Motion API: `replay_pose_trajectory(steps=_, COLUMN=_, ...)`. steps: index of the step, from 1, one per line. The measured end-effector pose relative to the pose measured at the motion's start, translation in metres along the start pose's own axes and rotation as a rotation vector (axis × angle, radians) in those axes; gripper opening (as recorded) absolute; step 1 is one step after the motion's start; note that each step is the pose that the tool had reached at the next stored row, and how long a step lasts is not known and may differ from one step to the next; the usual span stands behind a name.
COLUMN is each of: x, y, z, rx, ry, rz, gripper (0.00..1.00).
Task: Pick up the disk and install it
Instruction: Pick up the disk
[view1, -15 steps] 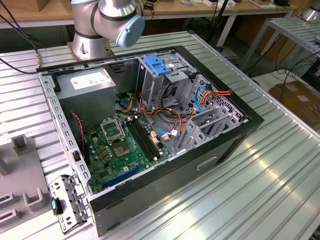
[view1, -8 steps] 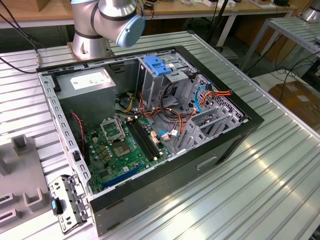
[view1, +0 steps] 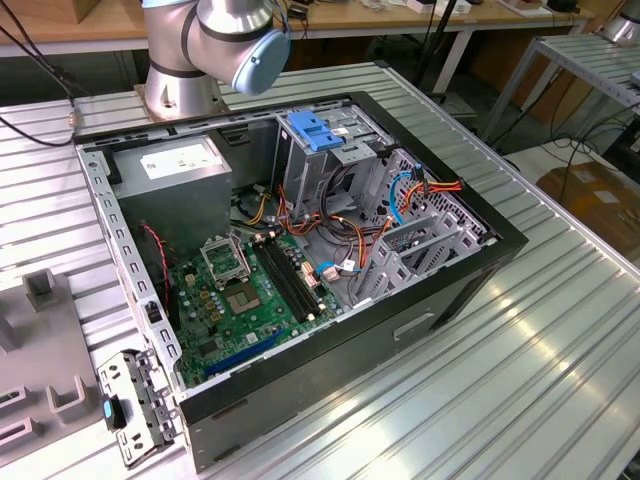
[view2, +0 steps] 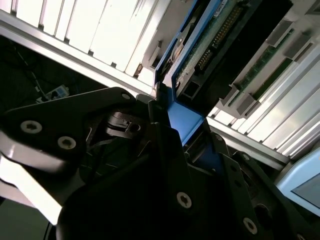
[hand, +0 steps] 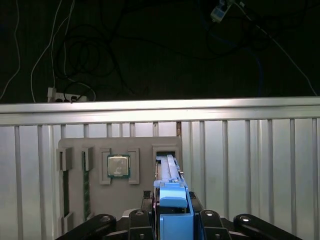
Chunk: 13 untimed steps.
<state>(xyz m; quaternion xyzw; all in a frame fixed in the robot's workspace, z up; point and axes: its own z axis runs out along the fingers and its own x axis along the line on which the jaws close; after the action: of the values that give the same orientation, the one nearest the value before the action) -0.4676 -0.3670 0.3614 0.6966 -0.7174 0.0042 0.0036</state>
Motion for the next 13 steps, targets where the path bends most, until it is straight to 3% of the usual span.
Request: replay_pose_trajectory(steps=13, x=0.0001, y=0.0, z=-0.0084, rx=-0.0002, ry=0.0003, rz=0.0, gripper=0.37)
